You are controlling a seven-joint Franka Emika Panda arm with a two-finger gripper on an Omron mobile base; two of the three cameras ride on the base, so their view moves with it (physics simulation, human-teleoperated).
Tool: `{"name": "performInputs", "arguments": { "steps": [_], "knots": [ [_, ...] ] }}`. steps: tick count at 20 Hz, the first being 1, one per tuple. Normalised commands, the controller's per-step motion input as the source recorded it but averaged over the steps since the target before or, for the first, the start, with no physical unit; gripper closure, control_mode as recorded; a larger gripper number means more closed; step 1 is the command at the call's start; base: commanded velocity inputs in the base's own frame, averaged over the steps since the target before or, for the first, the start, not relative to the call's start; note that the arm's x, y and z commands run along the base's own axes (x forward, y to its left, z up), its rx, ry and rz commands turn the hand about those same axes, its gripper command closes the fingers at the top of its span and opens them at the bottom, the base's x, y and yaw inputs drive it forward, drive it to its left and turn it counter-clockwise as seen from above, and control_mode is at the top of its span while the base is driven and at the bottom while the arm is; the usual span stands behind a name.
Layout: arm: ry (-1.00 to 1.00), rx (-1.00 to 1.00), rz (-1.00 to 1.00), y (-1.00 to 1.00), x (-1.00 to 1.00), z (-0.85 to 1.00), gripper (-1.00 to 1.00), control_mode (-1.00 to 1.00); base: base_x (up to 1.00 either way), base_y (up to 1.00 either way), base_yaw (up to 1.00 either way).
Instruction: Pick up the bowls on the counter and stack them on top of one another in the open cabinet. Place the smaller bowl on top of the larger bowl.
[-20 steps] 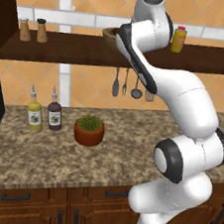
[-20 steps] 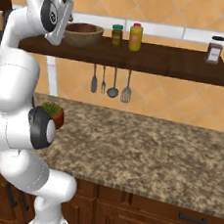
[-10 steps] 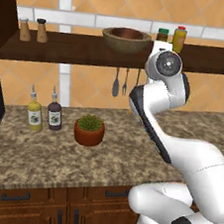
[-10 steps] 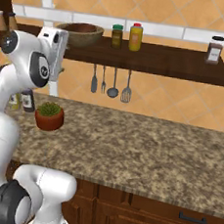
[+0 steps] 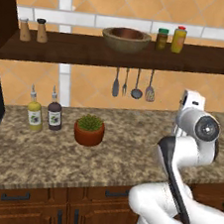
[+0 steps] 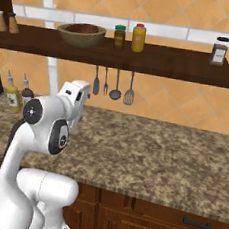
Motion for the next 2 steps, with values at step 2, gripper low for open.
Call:
{"name": "performInputs", "arguments": {
  "steps": [2],
  "knots": [
    [0.0, 0.03, -0.03, -0.01, 0.0, 0.0, -1.0, -1.0, 0.0, 0.0, 0.0]
  ]
}}
